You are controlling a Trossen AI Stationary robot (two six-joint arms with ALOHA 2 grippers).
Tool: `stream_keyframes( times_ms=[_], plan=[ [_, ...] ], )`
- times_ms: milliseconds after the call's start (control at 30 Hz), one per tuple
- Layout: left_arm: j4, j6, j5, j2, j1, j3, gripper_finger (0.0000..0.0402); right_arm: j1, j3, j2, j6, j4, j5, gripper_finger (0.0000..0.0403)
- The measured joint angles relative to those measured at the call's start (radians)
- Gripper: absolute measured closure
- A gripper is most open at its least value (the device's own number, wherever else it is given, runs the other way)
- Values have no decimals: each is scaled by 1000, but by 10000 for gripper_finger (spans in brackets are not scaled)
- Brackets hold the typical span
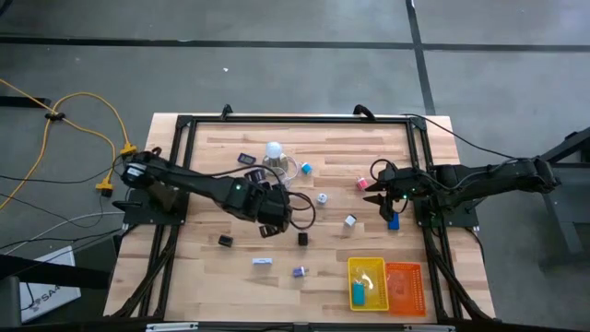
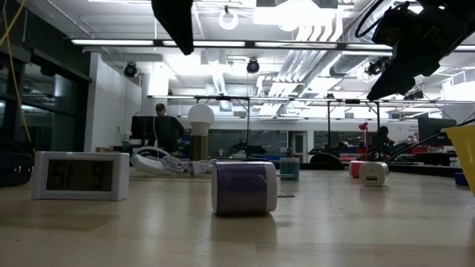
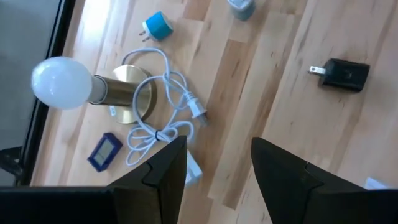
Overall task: Pick & Place Office items
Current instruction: Put the white digital clock into the yellow basket
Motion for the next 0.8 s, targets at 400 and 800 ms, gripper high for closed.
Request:
stream_keyframes(
  times_ms=[400,800],
  plan=[
    [181,-5,78,-182,-54,-262,231,0,0,0,0,7,0,262],
    [437,57,254,-289,-143,-518,231,0,0,0,0,7,0,262]
  ],
)
